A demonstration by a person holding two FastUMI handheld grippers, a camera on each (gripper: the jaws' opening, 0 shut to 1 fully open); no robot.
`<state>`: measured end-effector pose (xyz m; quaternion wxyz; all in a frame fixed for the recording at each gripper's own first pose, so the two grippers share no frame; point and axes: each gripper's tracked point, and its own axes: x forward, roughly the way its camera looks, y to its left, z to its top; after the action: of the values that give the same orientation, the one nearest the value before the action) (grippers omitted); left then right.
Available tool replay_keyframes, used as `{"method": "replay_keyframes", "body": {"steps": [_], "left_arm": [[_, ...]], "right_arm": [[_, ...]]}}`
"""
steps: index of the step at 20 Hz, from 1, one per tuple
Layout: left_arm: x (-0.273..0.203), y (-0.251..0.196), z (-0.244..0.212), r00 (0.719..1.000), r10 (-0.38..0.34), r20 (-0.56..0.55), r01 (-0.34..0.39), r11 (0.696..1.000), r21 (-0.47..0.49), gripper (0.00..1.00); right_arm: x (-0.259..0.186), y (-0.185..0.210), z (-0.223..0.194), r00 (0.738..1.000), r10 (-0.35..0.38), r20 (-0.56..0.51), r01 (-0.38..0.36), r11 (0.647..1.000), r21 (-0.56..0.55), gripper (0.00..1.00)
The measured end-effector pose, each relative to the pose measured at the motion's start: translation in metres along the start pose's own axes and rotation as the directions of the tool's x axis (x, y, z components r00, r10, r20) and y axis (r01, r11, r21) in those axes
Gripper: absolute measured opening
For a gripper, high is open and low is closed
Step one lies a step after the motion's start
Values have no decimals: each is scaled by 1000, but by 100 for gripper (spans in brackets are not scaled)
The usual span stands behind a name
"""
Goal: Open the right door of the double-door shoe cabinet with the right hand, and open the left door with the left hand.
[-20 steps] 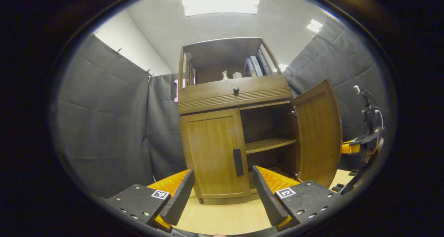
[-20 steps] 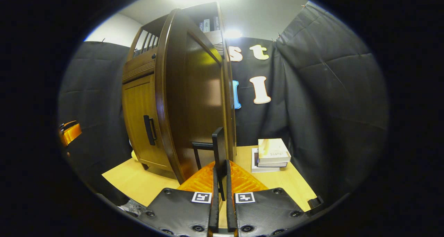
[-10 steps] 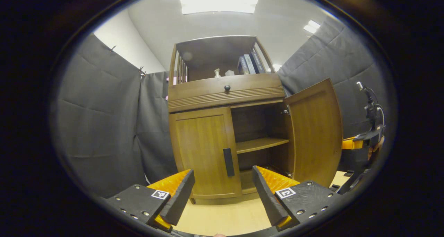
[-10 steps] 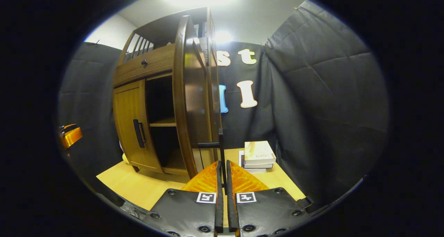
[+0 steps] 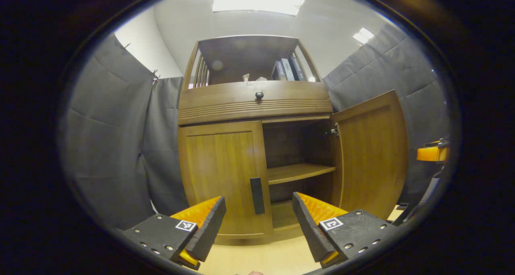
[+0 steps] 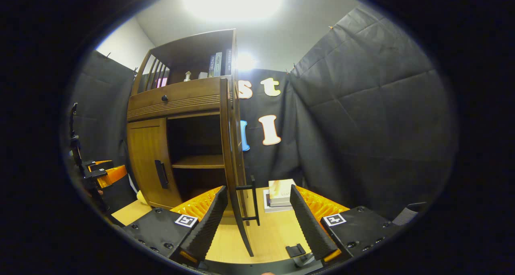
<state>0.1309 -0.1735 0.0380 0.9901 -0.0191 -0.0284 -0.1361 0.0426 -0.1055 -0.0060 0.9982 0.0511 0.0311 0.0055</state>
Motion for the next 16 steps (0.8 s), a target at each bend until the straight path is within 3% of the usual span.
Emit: {"method": "replay_keyframes", "body": {"steps": [2, 3, 4, 9, 10, 11, 15, 16], "left_arm": [[22, 8, -4, 1000, 6, 1, -6, 1000, -7, 96], [33, 11, -7, 1000, 10, -2, -10, 1000, -13, 96], [44, 15, -11, 1000, 14, -4, -14, 1000, -18, 96], [95, 30, -38, 1000, 17, -23, -17, 1000, -19, 95], [103, 32, -48, 1000, 14, -25, -15, 1000, -21, 95], [112, 33, -55, 999, 11, -31, -12, 1000, -23, 95], [150, 35, -74, 999, -9, -48, 8, 999, -36, 95], [159, 35, -76, 999, -13, -51, 11, 999, -41, 95]], "right_arm": [[-16, 6, 6, 1000, -19, 16, 19, 1000, -5, 92], [-20, 7, 10, 999, -28, 23, 29, 1000, -3, 97], [-23, 10, 13, 999, -38, 32, 38, 999, -2, 92], [-34, 27, 17, 997, -71, 42, 72, 997, -37, 97], [-34, 29, 16, 996, -82, 40, 84, 995, -46, 92], [-35, 29, 15, 994, -99, 39, 101, 993, -54, 97], [-40, 31, 14, 989, -144, 36, 146, 988, -41, 98], [-41, 29, 13, 987, -159, 36, 160, 986, -38, 93]]}}
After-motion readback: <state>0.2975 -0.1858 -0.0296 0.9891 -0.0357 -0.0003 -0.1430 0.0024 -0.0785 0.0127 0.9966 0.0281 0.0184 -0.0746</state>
